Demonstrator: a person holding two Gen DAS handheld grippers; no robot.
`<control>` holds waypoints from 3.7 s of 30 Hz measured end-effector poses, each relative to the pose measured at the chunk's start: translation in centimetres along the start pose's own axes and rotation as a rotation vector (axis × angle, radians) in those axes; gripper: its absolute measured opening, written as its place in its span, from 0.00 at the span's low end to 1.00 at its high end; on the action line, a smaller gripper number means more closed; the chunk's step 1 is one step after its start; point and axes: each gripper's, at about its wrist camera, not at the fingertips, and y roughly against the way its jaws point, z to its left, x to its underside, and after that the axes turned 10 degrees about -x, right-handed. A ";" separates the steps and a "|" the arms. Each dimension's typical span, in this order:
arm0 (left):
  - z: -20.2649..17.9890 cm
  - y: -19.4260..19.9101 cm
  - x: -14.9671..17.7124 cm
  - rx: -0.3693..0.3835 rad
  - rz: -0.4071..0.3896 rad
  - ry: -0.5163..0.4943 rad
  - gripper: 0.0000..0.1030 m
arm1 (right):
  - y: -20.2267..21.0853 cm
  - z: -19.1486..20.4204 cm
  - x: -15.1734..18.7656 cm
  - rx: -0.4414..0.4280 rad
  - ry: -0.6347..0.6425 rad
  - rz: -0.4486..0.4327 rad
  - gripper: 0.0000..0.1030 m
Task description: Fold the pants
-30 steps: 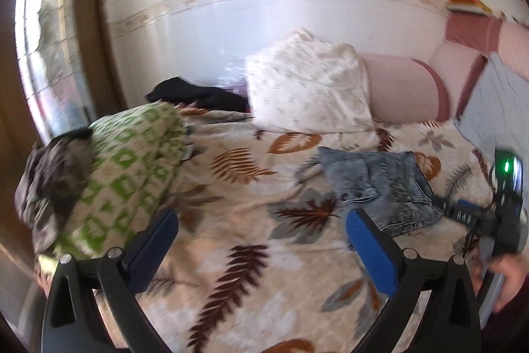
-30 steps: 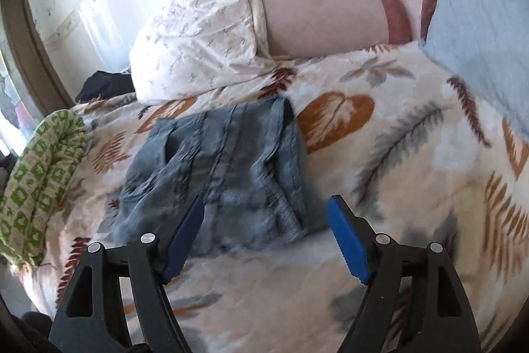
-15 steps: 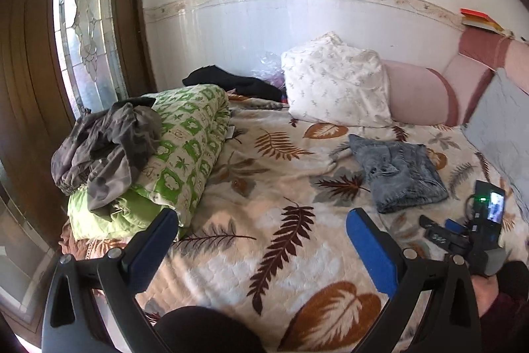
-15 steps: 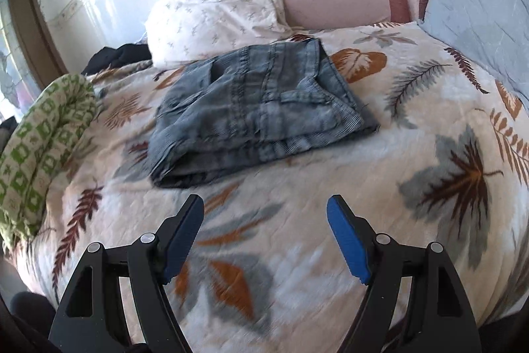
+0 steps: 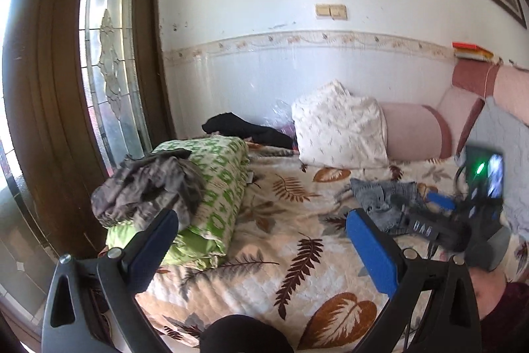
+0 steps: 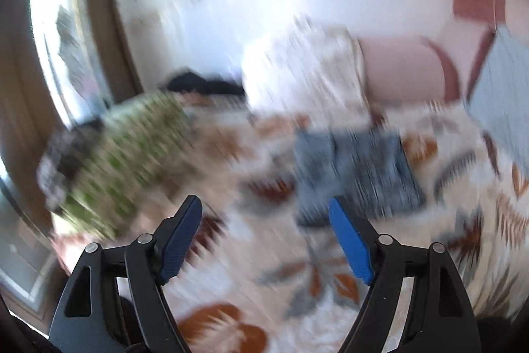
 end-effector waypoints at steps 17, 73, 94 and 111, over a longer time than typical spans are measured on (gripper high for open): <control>9.2 8.2 -5.5 -0.197 -0.197 0.265 1.00 | 18.5 10.3 -10.2 -0.200 0.153 -0.497 0.90; -22.9 -15.2 2.9 0.080 0.166 -0.187 1.00 | 1.2 -14.0 3.9 0.255 0.050 -0.299 1.00; -21.7 -18.7 4.9 0.065 0.227 -0.156 1.00 | -1.6 -13.4 4.2 0.282 0.131 -0.262 1.00; -23.3 -24.3 5.2 0.080 0.224 -0.169 1.00 | -4.6 -14.6 3.5 0.268 0.079 -0.210 1.00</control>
